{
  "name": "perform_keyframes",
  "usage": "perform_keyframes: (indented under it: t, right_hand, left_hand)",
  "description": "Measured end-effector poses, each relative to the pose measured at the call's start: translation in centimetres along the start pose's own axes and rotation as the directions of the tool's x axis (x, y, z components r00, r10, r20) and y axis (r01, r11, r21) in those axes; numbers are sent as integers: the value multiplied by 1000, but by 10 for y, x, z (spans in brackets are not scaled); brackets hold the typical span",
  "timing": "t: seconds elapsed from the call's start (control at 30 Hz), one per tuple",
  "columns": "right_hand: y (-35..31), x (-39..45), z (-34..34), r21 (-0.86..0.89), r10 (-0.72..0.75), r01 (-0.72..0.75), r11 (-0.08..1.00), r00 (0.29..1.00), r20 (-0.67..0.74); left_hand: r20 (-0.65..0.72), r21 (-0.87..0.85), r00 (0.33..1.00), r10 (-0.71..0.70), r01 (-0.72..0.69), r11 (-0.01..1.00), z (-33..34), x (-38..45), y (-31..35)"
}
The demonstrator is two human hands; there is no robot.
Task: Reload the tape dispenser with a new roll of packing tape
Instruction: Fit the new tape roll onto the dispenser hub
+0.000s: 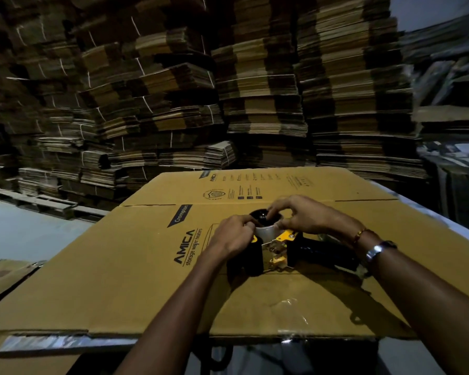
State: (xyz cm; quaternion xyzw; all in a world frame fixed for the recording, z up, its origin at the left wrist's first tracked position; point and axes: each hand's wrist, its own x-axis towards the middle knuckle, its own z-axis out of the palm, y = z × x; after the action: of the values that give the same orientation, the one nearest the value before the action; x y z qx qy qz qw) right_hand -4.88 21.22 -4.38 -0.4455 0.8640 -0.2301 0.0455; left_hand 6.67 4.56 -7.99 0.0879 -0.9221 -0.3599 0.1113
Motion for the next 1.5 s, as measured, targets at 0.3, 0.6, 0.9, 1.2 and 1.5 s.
perform_keyframes:
  t: [0.3, 0.6, 0.9, 1.2, 1.5]
  right_hand:
    - [-41, -64, 51, -133, -96, 55, 990, 940, -327]
    - [-28, -71, 54, 237, -57, 148, 960, 933, -354]
    - [-37, -72, 60, 106, 13, 34, 994, 910, -414]
    - [-63, -78, 67, -250, 108, -230, 941, 900, -423]
    - [-77, -48, 52, -335, 321, -401, 853, 908, -270]
  left_hand:
    - [-28, -57, 1000, -12, 11, 998, 3, 0, 2]
    - [-29, -58, 999, -13, 12, 998, 2, -2, 5]
    - [-80, -23, 995, -52, 51, 998, 7, -13, 4]
    - [-114, 101, 989, -94, 106, 989, 11, -21, 4]
    - [-139, 122, 986, -96, 113, 986, 12, -23, 5]
